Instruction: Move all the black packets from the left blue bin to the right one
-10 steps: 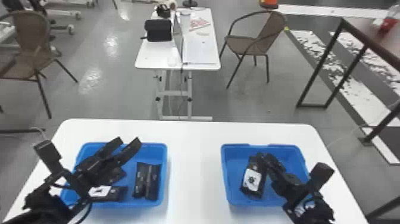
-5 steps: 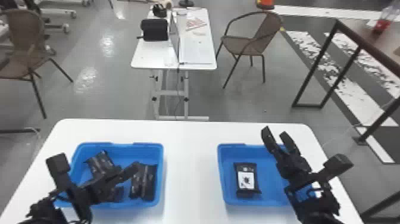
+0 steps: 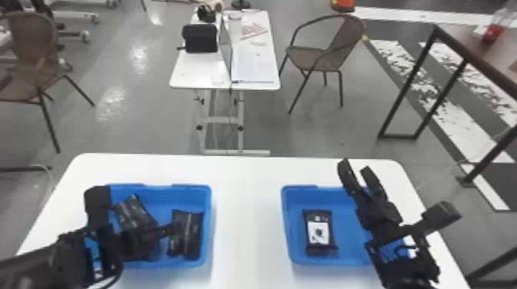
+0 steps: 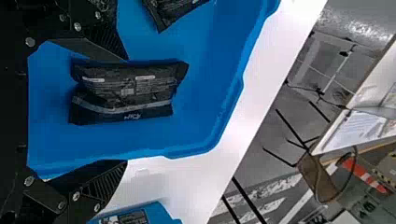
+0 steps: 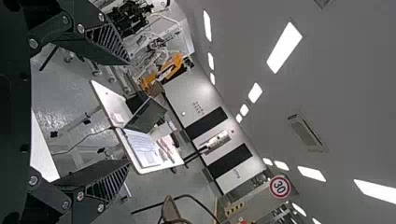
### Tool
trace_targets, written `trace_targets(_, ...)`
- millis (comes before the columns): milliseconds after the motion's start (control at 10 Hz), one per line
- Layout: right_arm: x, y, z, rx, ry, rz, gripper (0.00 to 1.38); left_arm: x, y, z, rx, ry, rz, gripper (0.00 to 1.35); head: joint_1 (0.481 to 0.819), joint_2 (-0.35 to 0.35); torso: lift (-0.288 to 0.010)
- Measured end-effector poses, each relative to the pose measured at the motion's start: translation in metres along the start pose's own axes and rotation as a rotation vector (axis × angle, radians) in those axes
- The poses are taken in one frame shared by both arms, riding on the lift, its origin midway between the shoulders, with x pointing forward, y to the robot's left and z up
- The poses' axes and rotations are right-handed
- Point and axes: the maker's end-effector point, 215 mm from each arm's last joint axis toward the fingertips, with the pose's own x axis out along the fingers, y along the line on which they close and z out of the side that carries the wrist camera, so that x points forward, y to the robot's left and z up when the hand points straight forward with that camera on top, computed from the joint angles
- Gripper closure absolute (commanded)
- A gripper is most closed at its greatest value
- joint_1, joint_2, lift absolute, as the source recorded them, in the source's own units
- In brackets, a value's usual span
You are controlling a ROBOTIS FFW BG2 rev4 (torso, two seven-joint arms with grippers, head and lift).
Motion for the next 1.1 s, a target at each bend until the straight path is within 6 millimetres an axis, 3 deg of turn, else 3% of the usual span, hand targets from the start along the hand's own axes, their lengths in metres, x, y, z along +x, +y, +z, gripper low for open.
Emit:
trace_targets(500, -0.004, 0.0, -0.012, 0.036, 0.01, -0.009, 0.29, 0.005, 0.011, 0.001, 0.015, 0.139, 0.066, 0.3, 0.695, -0.077, 0.0)
trace_targets(900, -0.004, 0.0, -0.016, 0.047, 0.012, -0.013, 0.29, 0.022, -0.01, -0.002, -0.02, 0.193, -0.015, 0.3, 0.695, -0.104, 0.0)
trace_targets(1100, -0.003, 0.001, -0.018, 0.055, 0.014, -0.013, 0.29, 0.019, -0.002, -0.005, -0.016, 0.227, 0.017, 0.31, 0.695, -0.098, 0.0)
